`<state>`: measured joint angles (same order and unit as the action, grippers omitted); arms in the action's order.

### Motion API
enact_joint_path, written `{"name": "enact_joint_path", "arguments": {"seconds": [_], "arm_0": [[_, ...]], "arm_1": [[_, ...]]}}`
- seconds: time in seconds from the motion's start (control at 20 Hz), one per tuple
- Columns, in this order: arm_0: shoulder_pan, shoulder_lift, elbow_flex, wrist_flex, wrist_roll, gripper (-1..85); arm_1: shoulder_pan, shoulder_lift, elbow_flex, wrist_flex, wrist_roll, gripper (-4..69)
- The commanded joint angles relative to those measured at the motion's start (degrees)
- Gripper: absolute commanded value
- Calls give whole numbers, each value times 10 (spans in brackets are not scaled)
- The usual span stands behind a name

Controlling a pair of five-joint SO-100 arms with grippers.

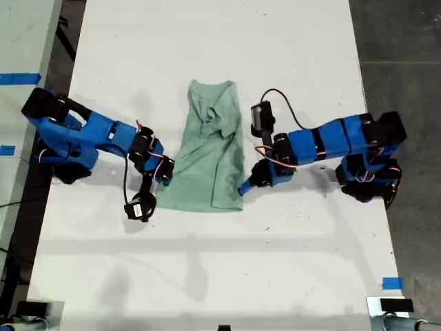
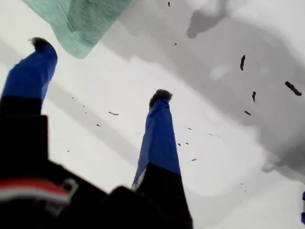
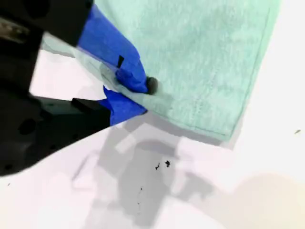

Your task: Fold tshirt

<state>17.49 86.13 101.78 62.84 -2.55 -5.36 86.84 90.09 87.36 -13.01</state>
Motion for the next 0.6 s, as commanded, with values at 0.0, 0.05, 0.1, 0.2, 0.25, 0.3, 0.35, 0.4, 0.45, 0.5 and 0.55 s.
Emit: {"name": "enact_joint_path", "arguments": {"seconds": [0.0,0.05,0.1,0.2,0.25,0.3,0.35,0.4,0.45,0.5,0.55], "arm_0": [[-20,-7,-165,112,-10,1],[-23,-45,-238,157,-16,1],[-25,-93,-321,200,-18,1],[-36,-187,-449,206,-8,1],[-43,-240,-511,200,4,1],[-49,-288,-558,187,20,1],[-56,-318,-565,149,37,1],[-62,-344,-565,113,47,1],[-69,-372,-565,76,72,1],[-79,-405,-570,60,81,2],[-84,-433,-574,50,83,69]], "arm_1": [[-8,44,-2,-9,9,354],[-9,47,-2,-7,11,354],[-9,49,1,-5,13,354],[-8,55,11,-5,17,355],[-7,57,12,-5,17,355],[-6,59,14,-5,17,355],[-6,59,15,-5,17,355],[-6,59,16,-5,18,355],[-6,60,18,-5,19,355],[-6,60,18,-5,20,355],[-7,60,19,-5,21,356]]}}
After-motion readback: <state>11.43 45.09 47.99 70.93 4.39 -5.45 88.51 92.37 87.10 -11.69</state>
